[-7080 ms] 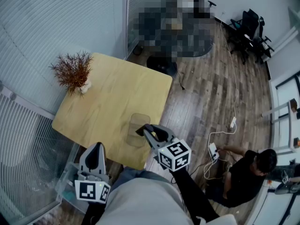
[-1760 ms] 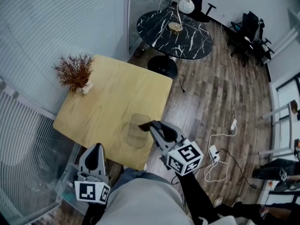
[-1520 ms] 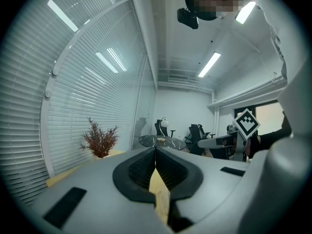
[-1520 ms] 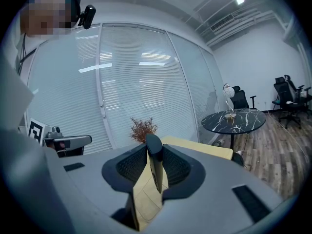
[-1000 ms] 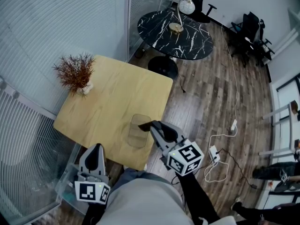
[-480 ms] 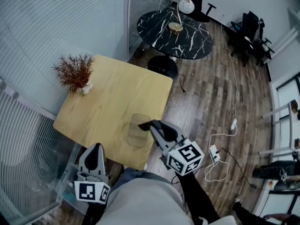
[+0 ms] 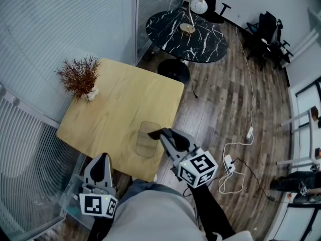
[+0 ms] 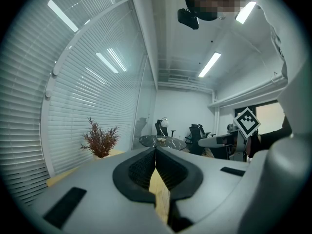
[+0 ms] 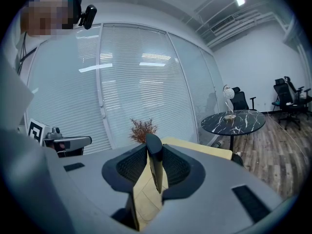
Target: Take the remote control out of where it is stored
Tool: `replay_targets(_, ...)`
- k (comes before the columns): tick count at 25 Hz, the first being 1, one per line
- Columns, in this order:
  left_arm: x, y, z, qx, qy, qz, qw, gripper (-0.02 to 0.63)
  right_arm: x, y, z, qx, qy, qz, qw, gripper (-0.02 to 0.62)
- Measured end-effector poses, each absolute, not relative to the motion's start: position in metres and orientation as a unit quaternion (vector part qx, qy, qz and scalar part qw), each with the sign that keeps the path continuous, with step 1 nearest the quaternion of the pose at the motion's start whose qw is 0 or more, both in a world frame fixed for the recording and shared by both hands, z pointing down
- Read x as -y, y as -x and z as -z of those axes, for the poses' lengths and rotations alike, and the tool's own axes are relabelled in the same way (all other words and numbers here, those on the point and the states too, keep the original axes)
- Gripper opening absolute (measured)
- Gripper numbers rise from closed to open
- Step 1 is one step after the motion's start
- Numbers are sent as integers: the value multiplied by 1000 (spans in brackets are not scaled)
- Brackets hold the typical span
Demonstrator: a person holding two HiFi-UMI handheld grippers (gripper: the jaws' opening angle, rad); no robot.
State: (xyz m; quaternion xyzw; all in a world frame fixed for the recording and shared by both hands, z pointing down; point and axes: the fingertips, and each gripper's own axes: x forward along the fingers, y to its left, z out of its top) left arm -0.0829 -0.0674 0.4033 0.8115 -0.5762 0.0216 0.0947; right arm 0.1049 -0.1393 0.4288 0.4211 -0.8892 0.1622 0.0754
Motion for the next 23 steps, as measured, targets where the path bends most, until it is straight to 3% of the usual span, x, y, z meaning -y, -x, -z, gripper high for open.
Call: replay_targets(23, 66, 82, -403, 580, -809, -21, 94, 8, 138, -106, -429, 890, -418, -164, 74, 101)
